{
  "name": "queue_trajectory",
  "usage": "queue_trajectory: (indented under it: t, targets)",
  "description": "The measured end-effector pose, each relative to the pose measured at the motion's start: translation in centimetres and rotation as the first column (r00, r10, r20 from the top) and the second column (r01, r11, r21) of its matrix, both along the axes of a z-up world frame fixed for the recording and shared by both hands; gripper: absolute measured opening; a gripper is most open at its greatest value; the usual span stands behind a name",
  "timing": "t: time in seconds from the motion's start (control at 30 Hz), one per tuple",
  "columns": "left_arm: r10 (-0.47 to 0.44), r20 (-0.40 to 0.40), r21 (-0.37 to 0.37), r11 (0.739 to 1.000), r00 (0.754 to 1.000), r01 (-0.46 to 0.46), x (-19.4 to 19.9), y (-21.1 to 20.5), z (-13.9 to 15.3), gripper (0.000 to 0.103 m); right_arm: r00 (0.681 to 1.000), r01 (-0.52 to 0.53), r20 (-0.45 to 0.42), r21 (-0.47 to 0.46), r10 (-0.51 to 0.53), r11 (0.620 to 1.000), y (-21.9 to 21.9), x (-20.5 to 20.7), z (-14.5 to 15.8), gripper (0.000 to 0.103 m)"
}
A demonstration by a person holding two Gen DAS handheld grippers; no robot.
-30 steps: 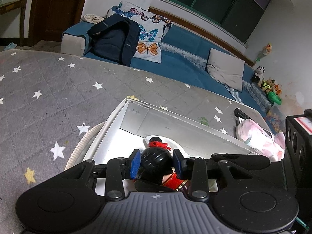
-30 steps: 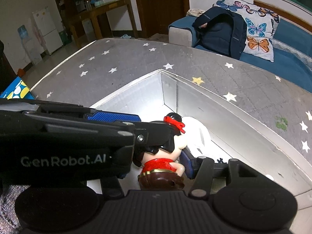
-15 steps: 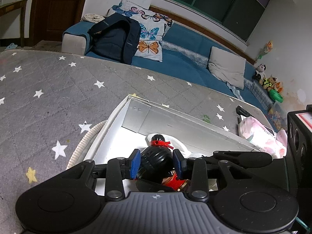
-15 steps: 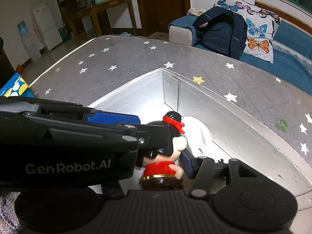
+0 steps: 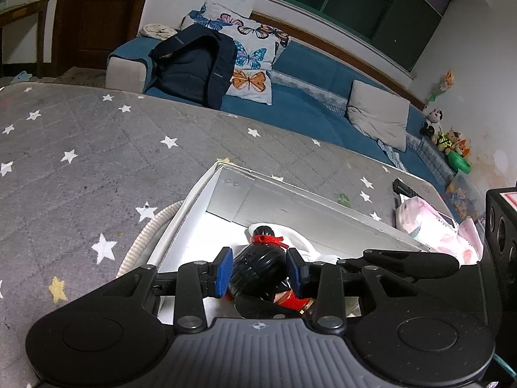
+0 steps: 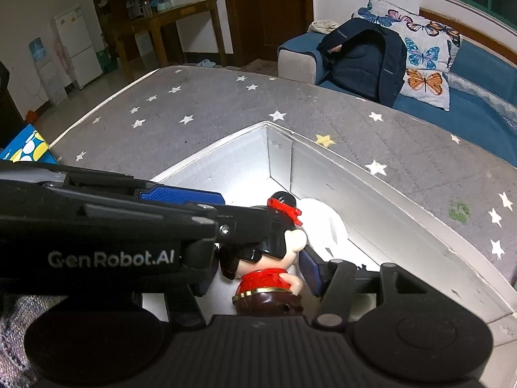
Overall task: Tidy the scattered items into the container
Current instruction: 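Lower the doll into the box beside the bunny and open the left tool, then move the left tool down onto the red round figure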
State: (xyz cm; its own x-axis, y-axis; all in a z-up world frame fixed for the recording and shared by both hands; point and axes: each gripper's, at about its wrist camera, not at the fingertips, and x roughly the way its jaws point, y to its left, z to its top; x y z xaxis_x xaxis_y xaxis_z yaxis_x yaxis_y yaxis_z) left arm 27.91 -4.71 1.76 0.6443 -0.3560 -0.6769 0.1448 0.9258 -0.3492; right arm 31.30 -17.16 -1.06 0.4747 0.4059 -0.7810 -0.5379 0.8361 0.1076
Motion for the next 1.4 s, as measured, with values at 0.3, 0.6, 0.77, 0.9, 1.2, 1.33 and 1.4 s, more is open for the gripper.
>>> queue_trajectory:
  t: [0.3, 0.6, 0.77, 0.9, 1.2, 1.33, 1.4]
  targets:
    - [0.011, 0.014, -0.011, 1.0, 1.0, -0.011, -0.9, 0.3, 0.8, 0.038, 0.999, 0.019, 0.04, 0.03, -0.02, 0.999, -0.9, -0.9, 1.7, 0.063]
    - [0.016, 0.037, -0.033, 0.999, 0.999, -0.015, -2.7, 0.8, 2.0, 0.038, 0.997, 0.02, 0.077, 0.045, -0.024, 0.999, -1.4, -2.9, 3.1, 0.068]
    - [0.019, 0.069, -0.038, 0.999, 0.997, -0.016, -4.8, 1.2, 3.0, 0.038, 0.993, 0.016, 0.118, 0.067, -0.024, 0.998, -2.2, -4.9, 4.2, 0.079]
    - [0.018, 0.087, -0.034, 0.999, 0.996, -0.015, -6.7, 1.2, 3.5, 0.038, 0.986, 0.002, 0.165, 0.074, -0.014, 0.997, -2.4, -7.1, 5.3, 0.082]
    - [0.024, 0.124, -0.019, 1.0, 0.992, -0.022, -10.9, 1.7, 4.3, 0.038, 0.97, -0.033, 0.244, 0.098, 0.008, 0.995, -2.6, -12.1, 6.5, 0.089]
    - [0.033, 0.137, -0.01, 0.999, 0.99, -0.032, -12.8, 2.2, 4.4, 0.038, 0.959, -0.055, 0.282, 0.103, 0.024, 0.993, -2.7, -14.7, 6.7, 0.094]
    - [0.034, 0.136, -0.021, 0.999, 0.99, -0.032, -13.7, 2.5, 4.3, 0.038, 0.954, -0.064, 0.299, 0.106, 0.03, 0.992, -2.8, -15.9, 6.7, 0.095]
